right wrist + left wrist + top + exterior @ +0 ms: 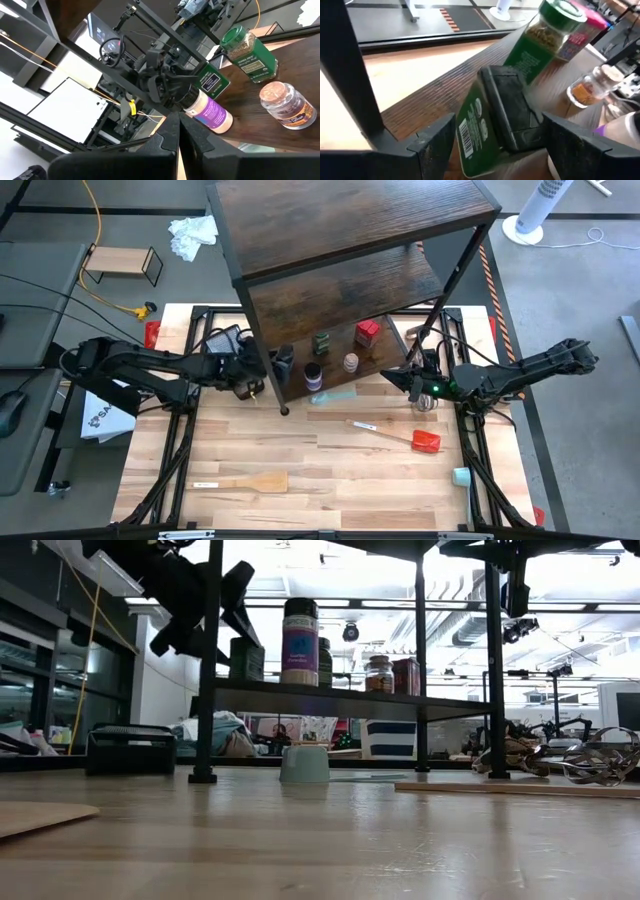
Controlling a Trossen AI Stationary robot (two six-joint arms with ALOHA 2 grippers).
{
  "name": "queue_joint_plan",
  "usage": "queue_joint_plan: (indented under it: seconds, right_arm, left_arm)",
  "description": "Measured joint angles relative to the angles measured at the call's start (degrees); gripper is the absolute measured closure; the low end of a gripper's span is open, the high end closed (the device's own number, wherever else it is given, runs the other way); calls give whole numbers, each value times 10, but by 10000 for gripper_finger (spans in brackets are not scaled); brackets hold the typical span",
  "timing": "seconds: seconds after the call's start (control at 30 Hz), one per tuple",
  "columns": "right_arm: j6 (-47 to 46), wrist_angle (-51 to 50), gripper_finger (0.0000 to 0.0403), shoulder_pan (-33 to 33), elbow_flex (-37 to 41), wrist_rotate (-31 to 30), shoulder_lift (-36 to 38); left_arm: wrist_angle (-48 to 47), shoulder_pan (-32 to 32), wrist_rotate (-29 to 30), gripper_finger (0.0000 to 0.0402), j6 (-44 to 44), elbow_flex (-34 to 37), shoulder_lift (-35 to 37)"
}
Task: Shelf spices
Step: Remove the green seasoning can from the shelf
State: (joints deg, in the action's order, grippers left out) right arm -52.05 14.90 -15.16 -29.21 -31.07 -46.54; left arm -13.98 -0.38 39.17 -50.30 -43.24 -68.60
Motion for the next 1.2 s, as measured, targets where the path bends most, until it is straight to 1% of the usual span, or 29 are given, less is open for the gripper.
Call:
queue_joint_plan:
  seconds: [0.07,0.13,0.2,0.27,0.3,0.4,0.43,0.53,0.6,0.7,0.83,0.87,0.9,0.97,1.0,1.1,1.13,1.2]
  right_arm:
    - [0,0,403,0,0,0,0]
    - [0,0,403,0,0,0,0]
    - [0,0,403,0,0,0,0]
    - [0,0,403,0,0,0,0]
    - [0,0,403,0,0,0,0]
    - [0,0,403,0,0,0,0]
    - [0,0,403,0,0,0,0]
    - [0,0,403,0,0,0,0]
    - [0,0,403,0,0,0,0]
    - [2,0,403,0,0,0,0]
    - [5,0,403,0,0,9,0]
    - [5,0,403,0,0,22,0]
    - [6,1,403,-2,0,31,0]
    - [9,1,403,-2,0,42,0]
    - [9,-4,403,-1,0,36,0]
    - [5,-8,403,1,0,16,0]
    - [5,-5,403,1,0,14,0]
    - [6,-3,403,0,0,16,1]
  left_arm:
    - [-11,0,4,132,-3,0,0]
    - [-18,0,9,158,-5,0,0]
    - [-17,0,10,203,-5,0,0]
    - [-17,-1,13,264,-3,0,0]
    - [-15,-3,11,289,2,0,1]
    - [-6,-14,14,288,29,0,10]
    - [-4,-18,24,288,31,0,16]
    - [-14,-33,55,288,40,0,52]
    - [-48,-46,55,288,52,0,86]
    - [-125,-80,19,288,58,-1,151]
    - [-251,-156,-52,288,28,-1,230]
    - [-280,-179,-64,288,14,-1,246]
    - [-311,-201,-62,288,-10,-1,259]
    - [-367,-240,-33,288,-50,0,278]
    - [-387,-253,-3,288,-70,0,286]
    - [-399,-269,76,288,-97,0,300]
    - [-397,-268,88,288,-96,0,302]
    - [-389,-265,85,288,-89,0,300]
